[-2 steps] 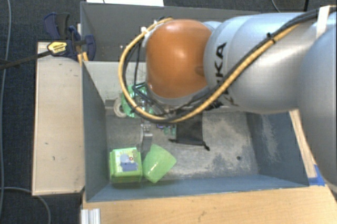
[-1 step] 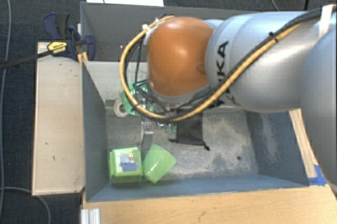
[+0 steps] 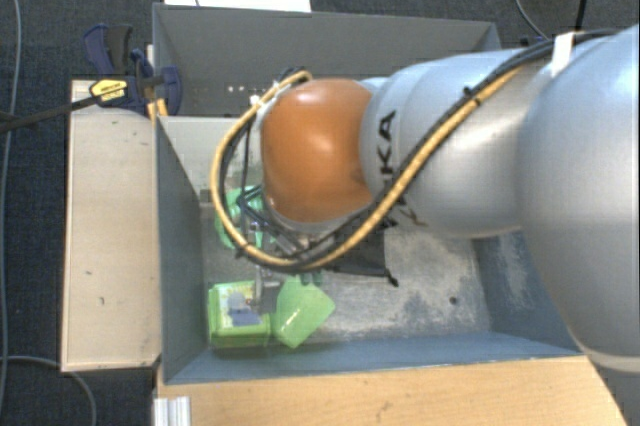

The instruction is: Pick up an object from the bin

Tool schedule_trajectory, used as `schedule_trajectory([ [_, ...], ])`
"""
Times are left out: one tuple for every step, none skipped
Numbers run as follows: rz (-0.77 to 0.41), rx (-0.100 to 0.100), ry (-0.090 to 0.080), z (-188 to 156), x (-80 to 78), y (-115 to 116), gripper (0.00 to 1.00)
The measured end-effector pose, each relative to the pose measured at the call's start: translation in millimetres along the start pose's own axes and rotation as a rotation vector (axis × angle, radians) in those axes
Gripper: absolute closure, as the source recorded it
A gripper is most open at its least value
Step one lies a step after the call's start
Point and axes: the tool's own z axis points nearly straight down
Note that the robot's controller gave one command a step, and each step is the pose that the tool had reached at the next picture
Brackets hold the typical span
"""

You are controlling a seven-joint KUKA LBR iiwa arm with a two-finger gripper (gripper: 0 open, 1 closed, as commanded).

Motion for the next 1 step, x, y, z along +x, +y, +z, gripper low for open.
schedule_trajectory([
  [-0.177,-0.003,-0.003,63.1,5.8,-4.7,0.0],
])
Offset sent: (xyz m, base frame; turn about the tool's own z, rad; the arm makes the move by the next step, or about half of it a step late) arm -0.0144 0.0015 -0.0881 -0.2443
